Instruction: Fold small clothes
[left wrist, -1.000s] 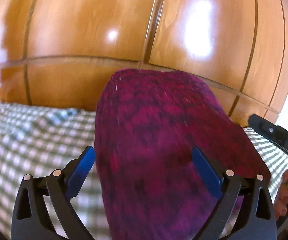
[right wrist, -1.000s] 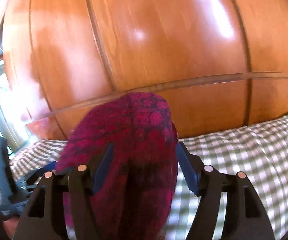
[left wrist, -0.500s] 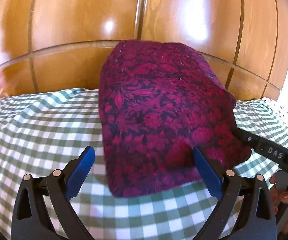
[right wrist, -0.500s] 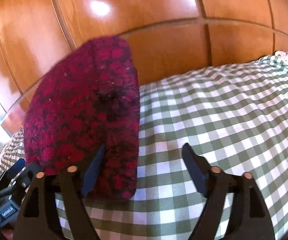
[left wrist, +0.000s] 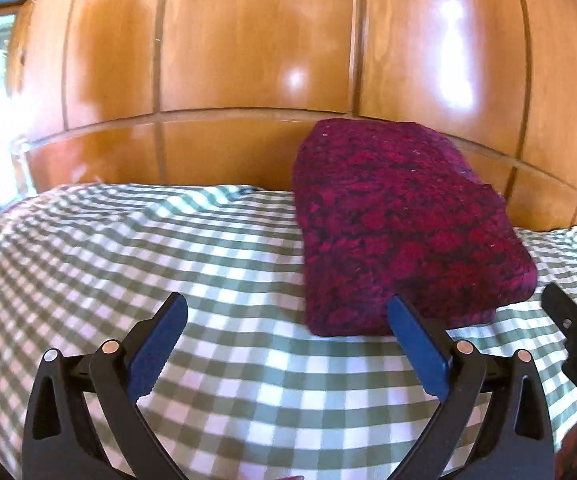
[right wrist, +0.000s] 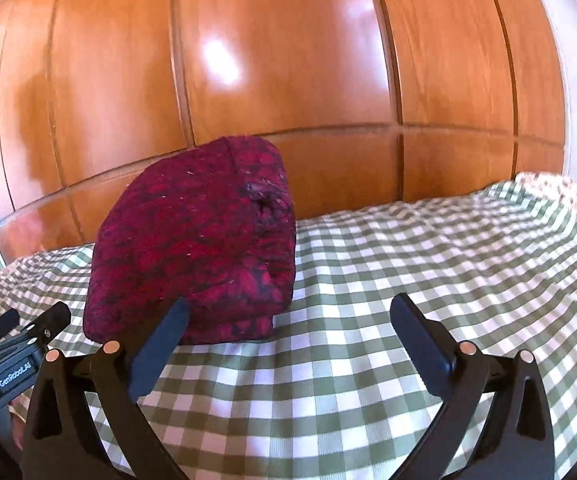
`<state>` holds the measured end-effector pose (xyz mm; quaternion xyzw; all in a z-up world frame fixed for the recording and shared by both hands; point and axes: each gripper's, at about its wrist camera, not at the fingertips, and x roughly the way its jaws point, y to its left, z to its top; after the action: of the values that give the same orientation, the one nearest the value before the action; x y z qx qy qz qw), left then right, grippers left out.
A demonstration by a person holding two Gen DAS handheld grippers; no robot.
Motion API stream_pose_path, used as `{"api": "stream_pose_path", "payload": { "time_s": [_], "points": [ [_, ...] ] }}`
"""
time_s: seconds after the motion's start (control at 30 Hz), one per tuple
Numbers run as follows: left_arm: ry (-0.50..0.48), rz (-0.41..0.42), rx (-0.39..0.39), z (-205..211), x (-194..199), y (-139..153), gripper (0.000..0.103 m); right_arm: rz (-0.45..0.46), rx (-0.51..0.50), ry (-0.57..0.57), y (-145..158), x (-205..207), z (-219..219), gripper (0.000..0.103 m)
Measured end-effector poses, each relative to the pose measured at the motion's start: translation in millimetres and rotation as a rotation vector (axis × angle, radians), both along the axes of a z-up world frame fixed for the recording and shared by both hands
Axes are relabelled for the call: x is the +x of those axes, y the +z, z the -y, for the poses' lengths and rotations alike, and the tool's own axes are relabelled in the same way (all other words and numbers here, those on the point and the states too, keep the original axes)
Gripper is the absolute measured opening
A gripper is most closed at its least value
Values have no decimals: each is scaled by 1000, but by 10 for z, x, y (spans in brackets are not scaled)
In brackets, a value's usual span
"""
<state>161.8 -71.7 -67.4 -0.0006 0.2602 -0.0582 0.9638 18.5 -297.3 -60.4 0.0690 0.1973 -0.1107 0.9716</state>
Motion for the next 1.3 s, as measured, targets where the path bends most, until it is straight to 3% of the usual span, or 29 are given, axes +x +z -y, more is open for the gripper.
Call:
{"api": "stream_pose_path", "payload": {
  "time_s": [0.2,0.47,0.8,1.3],
  "points": [
    [56,43,71,-20,-200,57,99,4,-44,-47,37,-144,-112,101],
    [42,22,59,-161,-372,100,99,-60,-8,-62,50,-266,-108,101],
    [-7,-16,50,-185,-528,149,99,-23,16,-48,236,-450,-146,101],
    [-7,-39,36,-217,-584,188,99,-15,-10,-35,286,-519,-223,101]
  ]
}}
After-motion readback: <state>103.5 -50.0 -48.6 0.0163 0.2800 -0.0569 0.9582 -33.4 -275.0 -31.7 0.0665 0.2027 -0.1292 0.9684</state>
